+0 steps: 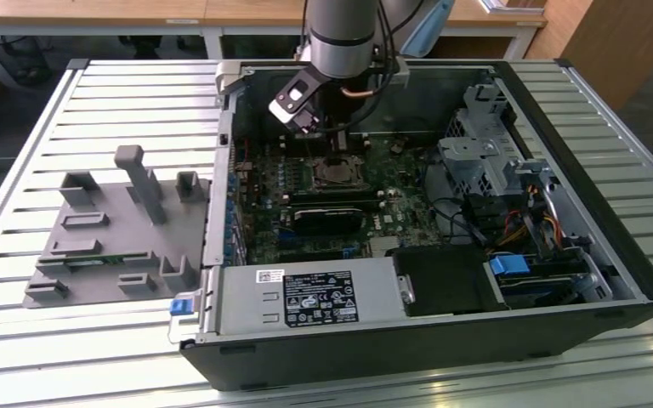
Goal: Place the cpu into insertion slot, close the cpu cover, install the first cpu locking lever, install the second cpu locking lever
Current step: 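Install the first cpu locking lever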
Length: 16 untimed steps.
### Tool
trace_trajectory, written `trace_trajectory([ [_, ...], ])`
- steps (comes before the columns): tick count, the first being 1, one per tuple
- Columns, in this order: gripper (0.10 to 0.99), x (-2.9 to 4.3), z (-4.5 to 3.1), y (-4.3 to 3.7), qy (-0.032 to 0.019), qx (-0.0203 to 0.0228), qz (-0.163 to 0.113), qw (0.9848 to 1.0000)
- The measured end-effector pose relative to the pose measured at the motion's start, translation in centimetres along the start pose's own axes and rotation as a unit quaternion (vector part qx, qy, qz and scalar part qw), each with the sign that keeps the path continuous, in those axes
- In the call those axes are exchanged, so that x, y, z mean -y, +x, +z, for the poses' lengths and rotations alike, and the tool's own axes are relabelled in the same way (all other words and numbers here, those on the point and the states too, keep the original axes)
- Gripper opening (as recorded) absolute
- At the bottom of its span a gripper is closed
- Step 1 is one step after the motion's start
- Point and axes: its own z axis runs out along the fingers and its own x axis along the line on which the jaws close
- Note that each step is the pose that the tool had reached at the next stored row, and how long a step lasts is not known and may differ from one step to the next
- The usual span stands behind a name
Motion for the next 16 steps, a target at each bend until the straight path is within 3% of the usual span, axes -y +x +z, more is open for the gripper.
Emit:
trace_trajectory([
  [16,0.106,-0.06,-2.12,0.01,0.0,0.0001,0.0,1.0],
])
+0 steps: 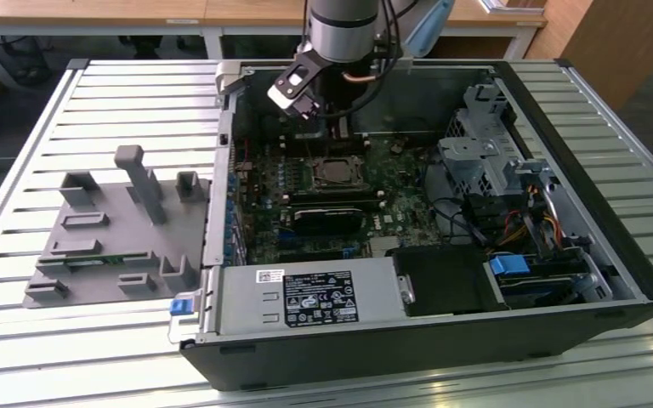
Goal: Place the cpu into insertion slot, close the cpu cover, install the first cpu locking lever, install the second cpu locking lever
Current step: 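Install the first cpu locking lever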
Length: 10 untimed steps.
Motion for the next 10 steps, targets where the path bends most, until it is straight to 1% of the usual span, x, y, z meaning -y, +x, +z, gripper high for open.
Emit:
trace_trajectory([
  [8,0.106,-0.01,-0.69,0.01,0.0,-0.0001,0.0,1.0],
  [10,0.106,-0.02,-0.98,0.01,0.0,-0.0001,0.0,1.0],
])
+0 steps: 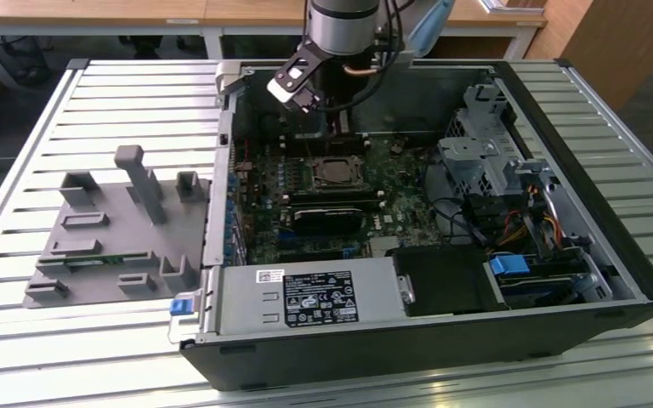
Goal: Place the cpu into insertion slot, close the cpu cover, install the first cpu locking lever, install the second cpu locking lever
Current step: 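Install the first cpu locking lever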
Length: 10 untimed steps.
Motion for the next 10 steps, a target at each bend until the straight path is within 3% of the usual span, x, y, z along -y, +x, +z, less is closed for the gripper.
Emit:
trace_trajectory([
  [4,0.106,0.0,-0.37,0.0,-0.0001,-0.0001,-0.002,1.0],
  [10,0.106,0.0,-0.38,0.0,0.0003,-0.0015,-0.054,0.9985],
])
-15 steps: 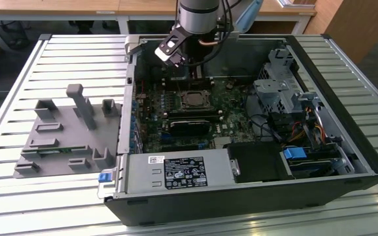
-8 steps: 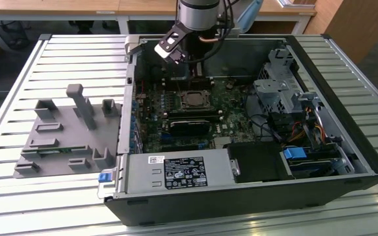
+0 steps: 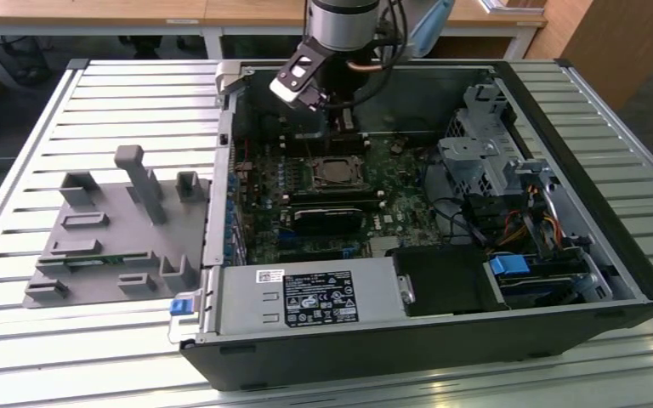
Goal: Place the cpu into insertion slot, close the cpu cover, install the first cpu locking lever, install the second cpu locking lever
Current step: 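Install the first cpu locking lever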
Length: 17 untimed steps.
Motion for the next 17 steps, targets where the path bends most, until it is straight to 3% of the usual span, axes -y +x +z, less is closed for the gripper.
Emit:
trace_trajectory([
  [4,0.106,0.0,0.0,0.0,0.0003,-0.001,-0.036,0.9994],
  [9,0.106,0.0,0.02,0.0,0.0005,-0.0023,-0.082,0.9967],
  [13,0.106,0.0,0.03,0.0,0.0008,-0.0033,-0.118,0.993],
  [17,0.106,0.0,0.05,0.0,0.001,-0.0043,-0.154,0.9881],
])
